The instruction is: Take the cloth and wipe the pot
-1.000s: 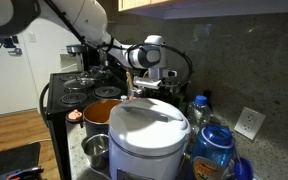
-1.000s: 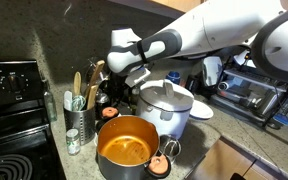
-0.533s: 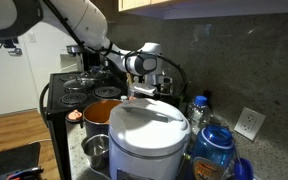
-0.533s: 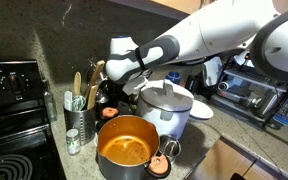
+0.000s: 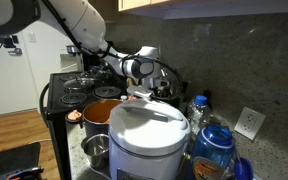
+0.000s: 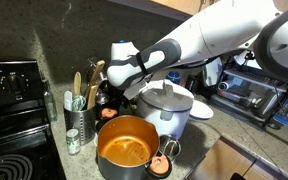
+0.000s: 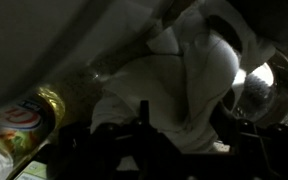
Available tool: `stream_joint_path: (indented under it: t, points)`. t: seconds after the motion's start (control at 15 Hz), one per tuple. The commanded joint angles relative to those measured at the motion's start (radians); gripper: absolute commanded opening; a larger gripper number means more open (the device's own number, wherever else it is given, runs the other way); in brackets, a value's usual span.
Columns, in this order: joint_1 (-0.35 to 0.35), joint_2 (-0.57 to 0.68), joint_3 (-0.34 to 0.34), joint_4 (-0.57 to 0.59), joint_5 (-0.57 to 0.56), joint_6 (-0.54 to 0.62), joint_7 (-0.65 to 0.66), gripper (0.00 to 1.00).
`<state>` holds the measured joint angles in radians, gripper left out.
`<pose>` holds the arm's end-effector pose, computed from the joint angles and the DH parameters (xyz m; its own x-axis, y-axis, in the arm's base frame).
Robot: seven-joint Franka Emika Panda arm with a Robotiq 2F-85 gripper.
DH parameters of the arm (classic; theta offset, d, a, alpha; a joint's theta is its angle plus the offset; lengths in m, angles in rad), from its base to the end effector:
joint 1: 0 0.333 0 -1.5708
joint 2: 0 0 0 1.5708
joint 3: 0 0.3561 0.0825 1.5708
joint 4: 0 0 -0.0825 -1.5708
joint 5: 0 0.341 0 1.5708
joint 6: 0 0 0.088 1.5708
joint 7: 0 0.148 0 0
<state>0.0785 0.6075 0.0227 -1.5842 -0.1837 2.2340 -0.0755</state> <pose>0.6890 0.0561 0.3037 0.9596 0.2804 0.0251 0.2744 -0.9516 0.1381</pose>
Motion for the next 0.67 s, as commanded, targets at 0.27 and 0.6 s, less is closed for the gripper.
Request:
stream_joint_path:
  t: [0.27,0.6]
  points:
    - [0.005,-0.076,-0.02,-0.092,-0.019,0.022,0.028,0.03]
    - [0.001,-0.099,-0.025,-0.103,-0.014,0.012,0.027,0.01]
